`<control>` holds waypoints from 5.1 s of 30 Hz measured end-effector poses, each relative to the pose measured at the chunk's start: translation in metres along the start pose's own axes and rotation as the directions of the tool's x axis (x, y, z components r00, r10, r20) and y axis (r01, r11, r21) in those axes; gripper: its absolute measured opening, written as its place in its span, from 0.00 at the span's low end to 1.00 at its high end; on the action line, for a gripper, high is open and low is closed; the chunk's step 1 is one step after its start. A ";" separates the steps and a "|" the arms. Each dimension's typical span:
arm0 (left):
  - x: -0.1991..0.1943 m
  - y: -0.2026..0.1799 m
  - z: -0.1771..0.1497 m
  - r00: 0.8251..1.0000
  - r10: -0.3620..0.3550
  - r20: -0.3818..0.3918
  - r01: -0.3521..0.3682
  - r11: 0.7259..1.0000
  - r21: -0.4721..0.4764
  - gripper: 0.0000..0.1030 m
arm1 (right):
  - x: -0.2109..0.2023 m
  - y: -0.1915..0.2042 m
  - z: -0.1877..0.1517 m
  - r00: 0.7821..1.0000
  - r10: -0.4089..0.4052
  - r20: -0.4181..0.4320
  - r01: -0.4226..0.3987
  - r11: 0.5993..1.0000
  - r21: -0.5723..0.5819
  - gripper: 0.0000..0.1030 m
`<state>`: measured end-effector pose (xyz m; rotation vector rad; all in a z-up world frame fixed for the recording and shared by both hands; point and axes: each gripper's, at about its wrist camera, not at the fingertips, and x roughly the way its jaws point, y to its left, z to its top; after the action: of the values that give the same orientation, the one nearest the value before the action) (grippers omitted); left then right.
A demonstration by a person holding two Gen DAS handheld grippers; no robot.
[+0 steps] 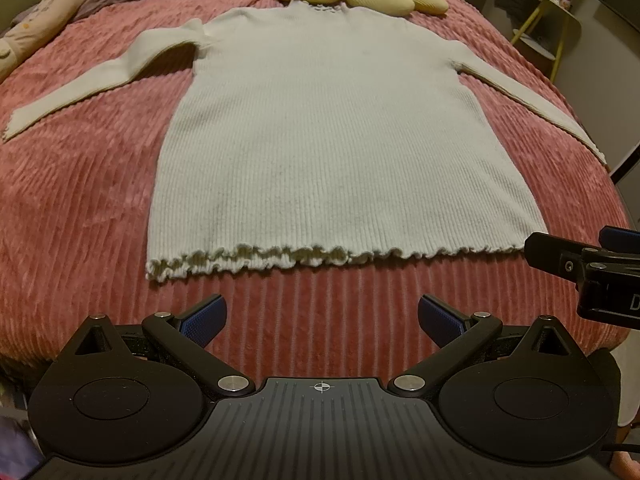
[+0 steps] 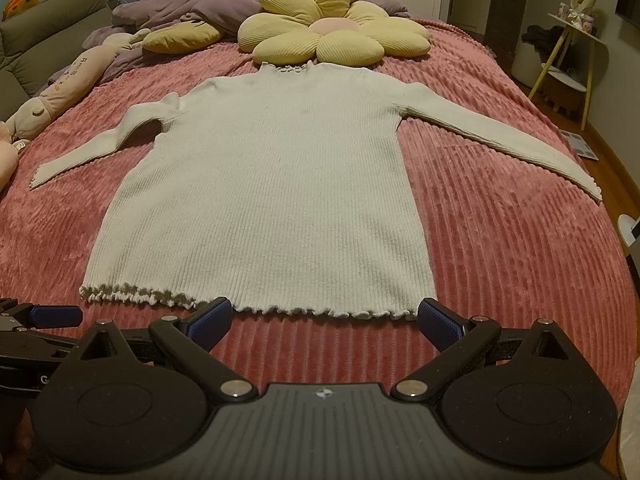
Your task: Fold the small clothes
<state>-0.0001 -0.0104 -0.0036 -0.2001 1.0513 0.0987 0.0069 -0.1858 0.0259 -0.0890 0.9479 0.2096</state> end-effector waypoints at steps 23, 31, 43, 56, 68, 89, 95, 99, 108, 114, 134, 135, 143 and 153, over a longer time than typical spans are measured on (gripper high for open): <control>0.004 0.000 -0.001 1.000 0.001 -0.007 -0.001 1.000 -0.001 1.00 | 0.002 -0.002 -0.001 1.000 0.024 0.009 -0.025 1.000 0.016 0.96; 0.007 -0.001 0.001 1.000 -0.001 -0.014 0.001 1.000 -0.001 1.00 | 0.003 -0.007 0.000 0.999 0.048 0.017 -0.049 0.998 0.038 0.96; 0.018 -0.003 0.006 0.999 -0.001 -0.040 0.001 1.000 0.002 1.00 | 0.011 -0.015 0.000 0.997 0.076 0.017 -0.077 0.995 0.069 0.96; 0.045 -0.004 0.019 0.996 0.018 -0.091 -0.017 1.000 0.007 1.00 | 0.039 -0.038 -0.005 0.980 0.194 0.047 -0.199 0.970 0.138 0.96; 0.088 0.020 0.088 0.994 0.106 0.004 -0.105 0.991 -0.078 1.00 | 0.117 -0.301 0.046 0.952 -0.043 0.304 -0.215 0.615 0.758 0.96; 0.121 0.034 0.087 0.994 0.106 0.015 -0.104 0.990 -0.094 1.00 | 0.166 -0.394 0.092 0.911 -0.252 0.326 -0.140 0.556 0.819 0.07; 0.113 0.029 0.095 0.993 0.112 0.046 -0.109 0.992 -0.070 1.00 | 0.145 -0.266 0.168 0.865 -0.120 0.487 -0.145 0.870 0.471 0.06; 0.103 0.034 0.116 0.994 0.028 0.104 -0.020 0.997 -0.081 1.00 | 0.161 -0.158 0.192 0.860 0.078 0.504 -0.201 0.960 0.193 0.07; 0.138 0.017 0.223 0.958 -0.236 0.161 0.244 0.969 -0.031 1.00 | 0.211 -0.090 0.146 0.930 0.204 0.307 -0.275 0.938 0.210 0.35; 0.205 -0.019 0.267 0.923 -0.373 0.090 0.382 0.916 -0.120 0.98 | 0.199 -0.142 0.095 0.948 0.137 0.289 -0.237 0.907 0.348 0.39; 0.177 0.000 0.305 0.918 -0.329 0.222 0.346 0.937 -0.045 0.09 | 0.190 -0.157 0.091 0.906 0.226 0.359 -0.368 0.841 0.398 0.46; 0.175 0.009 0.307 0.927 -0.295 0.232 0.314 0.948 -0.049 0.09 | 0.191 -0.155 0.096 0.899 0.240 0.366 -0.384 0.834 0.396 0.46; 0.198 0.096 0.291 0.981 -0.032 0.190 0.071 0.977 -0.203 0.09 | 0.225 -0.142 0.138 0.891 0.304 0.338 -0.429 0.807 0.405 0.46; 0.214 0.116 0.287 0.974 -0.094 0.207 0.146 0.957 -0.253 0.09 | 0.289 -0.161 0.169 0.906 0.277 0.321 -0.421 0.679 0.602 0.45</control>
<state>0.3296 0.1602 -0.0653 -0.4893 0.8278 0.1468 0.3395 -0.2742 -0.1134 0.7796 0.7756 0.2214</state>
